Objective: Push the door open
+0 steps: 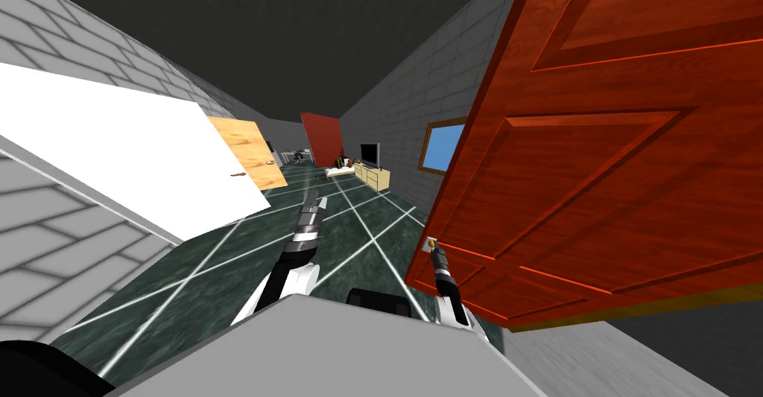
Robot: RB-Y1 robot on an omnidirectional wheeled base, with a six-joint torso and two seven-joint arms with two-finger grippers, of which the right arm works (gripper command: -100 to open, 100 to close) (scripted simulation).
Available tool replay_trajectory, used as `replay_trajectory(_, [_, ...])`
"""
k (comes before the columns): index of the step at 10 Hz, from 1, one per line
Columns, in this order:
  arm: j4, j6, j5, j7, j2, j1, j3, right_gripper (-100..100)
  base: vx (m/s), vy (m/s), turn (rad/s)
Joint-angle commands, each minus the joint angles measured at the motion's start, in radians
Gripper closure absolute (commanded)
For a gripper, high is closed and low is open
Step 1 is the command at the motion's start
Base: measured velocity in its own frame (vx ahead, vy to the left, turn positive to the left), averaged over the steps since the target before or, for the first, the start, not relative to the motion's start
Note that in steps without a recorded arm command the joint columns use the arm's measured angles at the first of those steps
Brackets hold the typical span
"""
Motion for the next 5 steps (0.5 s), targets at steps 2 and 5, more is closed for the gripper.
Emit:
replay_trajectory(2, [0.002,0.000,-0.011,0.008,-0.002,-0.002,-0.020,100,0.115,0.016,-0.042])
replay_trajectory(5, [0.007,0.000,-0.026,0.020,-0.001,-0.004,-0.049,100,0.213,0.048,-0.057])
